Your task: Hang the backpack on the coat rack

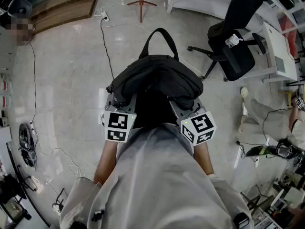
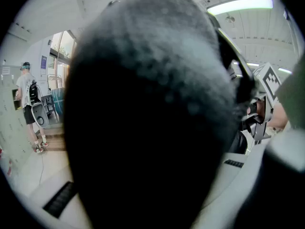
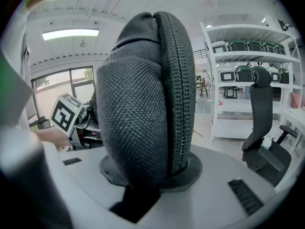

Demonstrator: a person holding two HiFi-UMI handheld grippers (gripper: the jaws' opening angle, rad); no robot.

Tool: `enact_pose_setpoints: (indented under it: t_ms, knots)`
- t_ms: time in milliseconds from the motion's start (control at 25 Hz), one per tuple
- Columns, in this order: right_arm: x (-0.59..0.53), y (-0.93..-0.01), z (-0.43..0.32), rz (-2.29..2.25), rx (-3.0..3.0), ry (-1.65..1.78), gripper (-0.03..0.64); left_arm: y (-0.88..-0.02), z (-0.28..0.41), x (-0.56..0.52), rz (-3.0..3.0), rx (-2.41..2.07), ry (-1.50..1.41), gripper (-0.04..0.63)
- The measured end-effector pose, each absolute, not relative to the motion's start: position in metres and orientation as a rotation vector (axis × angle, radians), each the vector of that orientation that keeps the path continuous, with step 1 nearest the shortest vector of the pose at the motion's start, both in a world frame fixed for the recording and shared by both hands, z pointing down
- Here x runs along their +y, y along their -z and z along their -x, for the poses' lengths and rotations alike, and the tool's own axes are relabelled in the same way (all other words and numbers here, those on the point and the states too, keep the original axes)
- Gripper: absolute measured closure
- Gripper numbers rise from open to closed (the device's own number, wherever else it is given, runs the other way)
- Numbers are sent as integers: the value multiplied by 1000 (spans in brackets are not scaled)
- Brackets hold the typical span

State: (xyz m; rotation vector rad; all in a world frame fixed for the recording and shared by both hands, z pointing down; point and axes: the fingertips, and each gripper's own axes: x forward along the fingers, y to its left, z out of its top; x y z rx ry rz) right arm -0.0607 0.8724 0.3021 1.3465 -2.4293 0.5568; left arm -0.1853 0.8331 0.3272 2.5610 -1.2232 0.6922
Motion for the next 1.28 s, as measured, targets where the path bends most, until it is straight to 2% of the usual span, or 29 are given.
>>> enact_pose_setpoints:
  t_ms: [560, 1280]
  knots:
    - [759, -302, 26, -1246, -2479, -599, 499, -324, 152, 724, -2520, -1267, -747, 492]
    - [613, -287, -65, -1242, -2530, -527, 495, -306, 59, 579, -2576, -1320, -735, 492]
